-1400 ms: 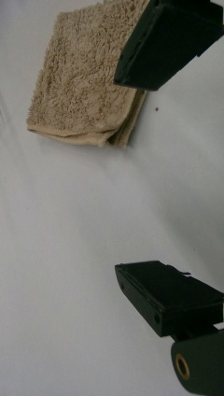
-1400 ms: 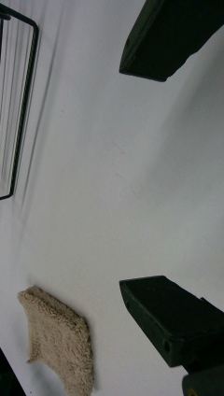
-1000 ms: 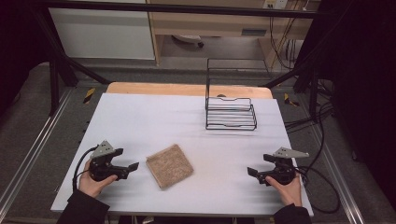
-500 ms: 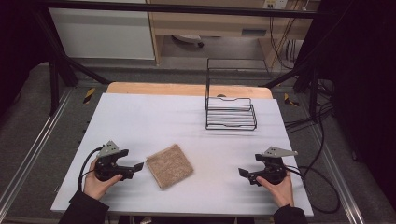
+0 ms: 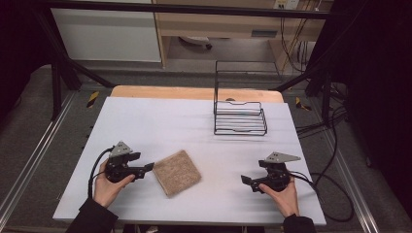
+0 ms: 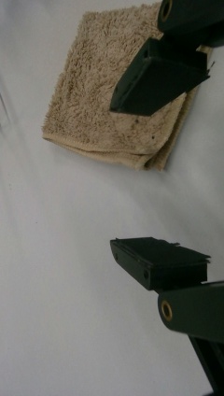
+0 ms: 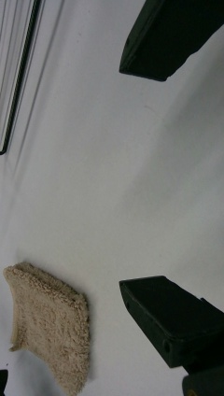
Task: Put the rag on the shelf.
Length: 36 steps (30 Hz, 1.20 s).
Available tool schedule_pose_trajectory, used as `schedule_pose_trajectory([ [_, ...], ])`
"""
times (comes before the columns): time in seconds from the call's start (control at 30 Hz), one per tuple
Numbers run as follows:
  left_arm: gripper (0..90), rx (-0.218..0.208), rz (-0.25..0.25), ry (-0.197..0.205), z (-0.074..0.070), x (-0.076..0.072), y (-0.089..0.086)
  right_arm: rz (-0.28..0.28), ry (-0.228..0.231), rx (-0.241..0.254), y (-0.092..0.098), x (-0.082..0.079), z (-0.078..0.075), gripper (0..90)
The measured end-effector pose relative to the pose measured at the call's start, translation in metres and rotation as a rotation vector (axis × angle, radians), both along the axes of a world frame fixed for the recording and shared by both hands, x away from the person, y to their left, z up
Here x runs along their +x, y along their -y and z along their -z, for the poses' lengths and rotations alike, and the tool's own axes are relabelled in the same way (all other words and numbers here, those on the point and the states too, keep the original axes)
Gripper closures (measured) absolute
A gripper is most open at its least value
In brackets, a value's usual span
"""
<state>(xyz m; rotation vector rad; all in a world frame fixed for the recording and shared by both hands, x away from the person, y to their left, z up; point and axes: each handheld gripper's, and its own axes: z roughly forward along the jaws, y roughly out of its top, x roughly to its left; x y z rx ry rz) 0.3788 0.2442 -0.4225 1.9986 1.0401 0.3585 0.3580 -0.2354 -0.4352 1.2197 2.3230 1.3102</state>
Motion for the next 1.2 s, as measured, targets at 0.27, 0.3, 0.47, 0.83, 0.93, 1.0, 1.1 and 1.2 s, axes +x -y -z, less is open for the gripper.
schedule_pose_trajectory([
  [0.27,51.8,0.014,0.006,-0.041,0.007,0.014,0.017,-0.012,0.002,-0.019,-0.016,0.001,-0.001,0.7],
  [0.3,51.8,0.013,0.01,-0.05,0.008,0.015,0.018,-0.012,0.002,-0.019,-0.016,0.001,-0.001,0.7],
  [0.47,65.4,0.018,0.035,-0.089,0.014,0.018,0.019,-0.027,0.002,-0.021,-0.032,0.002,-0.003,0.9],
  [0.83,73.6,0.034,0.055,-0.123,0.021,0.02,0.024,-0.064,-0.001,-0.04,-0.072,0.004,-0.003,4.6],
  [0.93,75.3,0.034,0.054,-0.127,0.022,0.02,0.025,-0.072,-0.009,-0.03,-0.083,0.004,-0.003,7.1],
  [1.0,75.7,0.045,0.058,-0.125,0.022,0.019,0.026,-0.074,-0.011,-0.032,-0.087,0.004,-0.003,8.1],
  [1.1,78.3,0.045,0.058,-0.133,0.023,0.019,0.027,-0.086,-0.024,-0.034,-0.102,0.005,-0.001,12.7],
  [1.2,80.3,0.043,0.059,-0.139,0.023,0.019,0.027,-0.096,-0.022,-0.033,-0.113,0.006,0.0,18.0],
])
